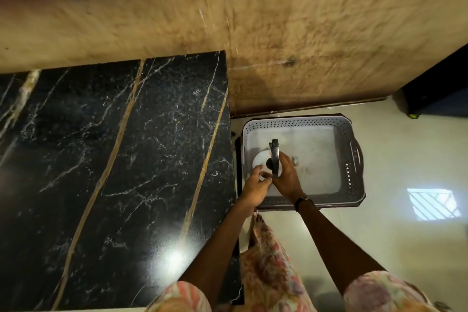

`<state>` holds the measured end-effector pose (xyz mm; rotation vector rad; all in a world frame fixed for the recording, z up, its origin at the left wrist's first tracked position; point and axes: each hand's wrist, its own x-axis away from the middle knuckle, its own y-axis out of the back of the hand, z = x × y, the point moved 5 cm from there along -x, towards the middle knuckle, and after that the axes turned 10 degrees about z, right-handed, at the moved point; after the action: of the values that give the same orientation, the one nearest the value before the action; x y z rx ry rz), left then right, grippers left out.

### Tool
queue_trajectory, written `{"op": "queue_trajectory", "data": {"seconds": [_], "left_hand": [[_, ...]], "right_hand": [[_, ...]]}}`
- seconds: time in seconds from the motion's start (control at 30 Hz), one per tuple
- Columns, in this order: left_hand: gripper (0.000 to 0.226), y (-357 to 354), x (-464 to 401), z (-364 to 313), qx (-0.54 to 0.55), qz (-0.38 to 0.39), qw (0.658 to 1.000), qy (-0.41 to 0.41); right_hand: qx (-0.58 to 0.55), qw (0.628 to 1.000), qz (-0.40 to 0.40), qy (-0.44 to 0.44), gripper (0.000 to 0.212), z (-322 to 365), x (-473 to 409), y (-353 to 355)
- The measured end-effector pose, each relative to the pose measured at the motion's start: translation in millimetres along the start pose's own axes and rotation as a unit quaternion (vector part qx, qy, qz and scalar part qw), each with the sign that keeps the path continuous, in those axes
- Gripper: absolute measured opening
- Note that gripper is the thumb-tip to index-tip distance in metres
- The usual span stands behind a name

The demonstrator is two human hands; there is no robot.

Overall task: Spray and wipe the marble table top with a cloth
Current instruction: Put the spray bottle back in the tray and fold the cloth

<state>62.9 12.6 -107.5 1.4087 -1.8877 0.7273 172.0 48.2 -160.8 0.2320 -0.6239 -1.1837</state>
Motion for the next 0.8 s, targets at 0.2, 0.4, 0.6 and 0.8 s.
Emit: {"op": "queue_trajectory", "data": {"seconds": [0.2, 0.4, 0.6, 0.8], "left_hand": [[0.045, 7.7, 44.0, -26.5, 0.003, -0.012, 0.997, -0.080], [0.027, 53.7, 115.1, -40.8, 0.038, -0.065, 0.976, -0.205], [0.021, 139.6, 192.0, -10.8, 0.100, -0.131, 0.950, -0.264], [0.021, 266.1, 271.6, 62.5, 0.139, -0.219, 0.929, -0.265]], "right_hand": [[0.057, 0.990, -0.131, 0.021, 0.049, 38.6, 46.0, 38.7], [0.053, 0.968, -0.221, 0.110, 0.028, 130.3, 93.4, 53.7], [0.000, 0.980, -0.077, 0.185, 0.033, 236.9, 95.2, -31.8], [0.008, 0.975, 0.045, 0.216, 0.032, 329.5, 98.2, -176.6]]}}
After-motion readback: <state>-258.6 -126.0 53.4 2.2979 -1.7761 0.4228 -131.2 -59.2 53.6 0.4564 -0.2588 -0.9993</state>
